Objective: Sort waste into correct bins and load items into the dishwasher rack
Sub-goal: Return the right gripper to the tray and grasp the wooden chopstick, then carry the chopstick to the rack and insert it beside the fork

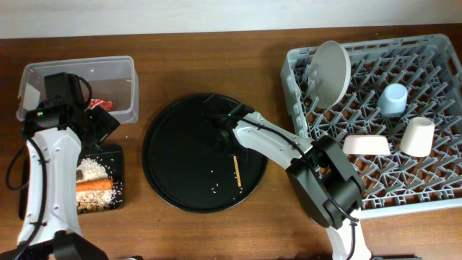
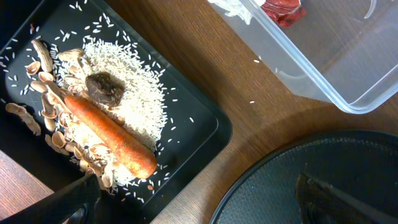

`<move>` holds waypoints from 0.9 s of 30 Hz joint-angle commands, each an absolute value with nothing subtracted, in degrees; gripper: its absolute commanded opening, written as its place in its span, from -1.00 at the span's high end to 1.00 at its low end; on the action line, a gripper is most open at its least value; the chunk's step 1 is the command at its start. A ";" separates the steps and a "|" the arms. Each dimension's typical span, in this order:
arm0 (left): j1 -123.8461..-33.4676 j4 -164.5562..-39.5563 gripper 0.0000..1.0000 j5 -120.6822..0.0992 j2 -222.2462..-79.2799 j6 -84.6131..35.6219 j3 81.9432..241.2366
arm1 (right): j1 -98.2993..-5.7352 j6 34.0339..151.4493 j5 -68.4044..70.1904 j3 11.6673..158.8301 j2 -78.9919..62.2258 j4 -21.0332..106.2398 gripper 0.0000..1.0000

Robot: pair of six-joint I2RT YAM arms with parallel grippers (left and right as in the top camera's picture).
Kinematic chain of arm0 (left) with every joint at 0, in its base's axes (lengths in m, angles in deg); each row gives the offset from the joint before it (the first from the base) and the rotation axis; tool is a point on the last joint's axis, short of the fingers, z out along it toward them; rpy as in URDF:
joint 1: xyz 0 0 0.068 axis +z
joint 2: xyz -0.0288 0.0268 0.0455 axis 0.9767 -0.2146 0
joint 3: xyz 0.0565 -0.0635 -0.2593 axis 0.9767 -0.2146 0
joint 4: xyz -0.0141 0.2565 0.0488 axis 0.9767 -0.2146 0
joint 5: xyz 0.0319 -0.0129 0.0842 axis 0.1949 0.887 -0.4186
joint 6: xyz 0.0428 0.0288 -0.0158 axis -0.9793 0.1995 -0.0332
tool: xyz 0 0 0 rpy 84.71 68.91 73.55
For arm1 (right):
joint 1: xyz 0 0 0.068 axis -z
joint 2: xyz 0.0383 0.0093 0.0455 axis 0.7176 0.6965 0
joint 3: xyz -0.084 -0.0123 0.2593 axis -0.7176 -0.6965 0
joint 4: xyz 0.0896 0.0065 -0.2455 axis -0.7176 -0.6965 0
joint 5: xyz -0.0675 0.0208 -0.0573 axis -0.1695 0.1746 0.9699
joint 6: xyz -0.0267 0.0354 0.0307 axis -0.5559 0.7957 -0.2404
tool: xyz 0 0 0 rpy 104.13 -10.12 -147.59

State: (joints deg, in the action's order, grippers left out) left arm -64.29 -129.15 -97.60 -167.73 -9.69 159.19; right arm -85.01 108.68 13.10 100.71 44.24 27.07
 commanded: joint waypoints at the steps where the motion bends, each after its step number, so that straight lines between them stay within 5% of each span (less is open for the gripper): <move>1: -64.05 -129.19 -0.98 -97.82 -167.82 -9.08 159.56 | -85.21 109.40 15.50 99.64 45.26 26.83 0.46; 7: -64.05 -129.19 -0.98 -97.82 -167.82 -9.08 159.56 | -85.23 109.64 15.46 99.66 47.65 27.16 0.49; 15: -64.05 -129.19 -0.98 -97.82 -167.84 -9.08 159.56 | -85.21 110.66 15.66 100.63 47.65 25.81 0.92; 27: -64.05 -129.19 -0.98 -97.82 -167.82 -9.08 159.56 | -78.48 104.06 11.05 124.76 43.36 3.82 0.92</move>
State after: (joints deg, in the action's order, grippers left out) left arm -64.29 -129.13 -97.60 -167.73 -9.69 159.19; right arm -80.84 108.61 13.38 117.96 46.45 7.23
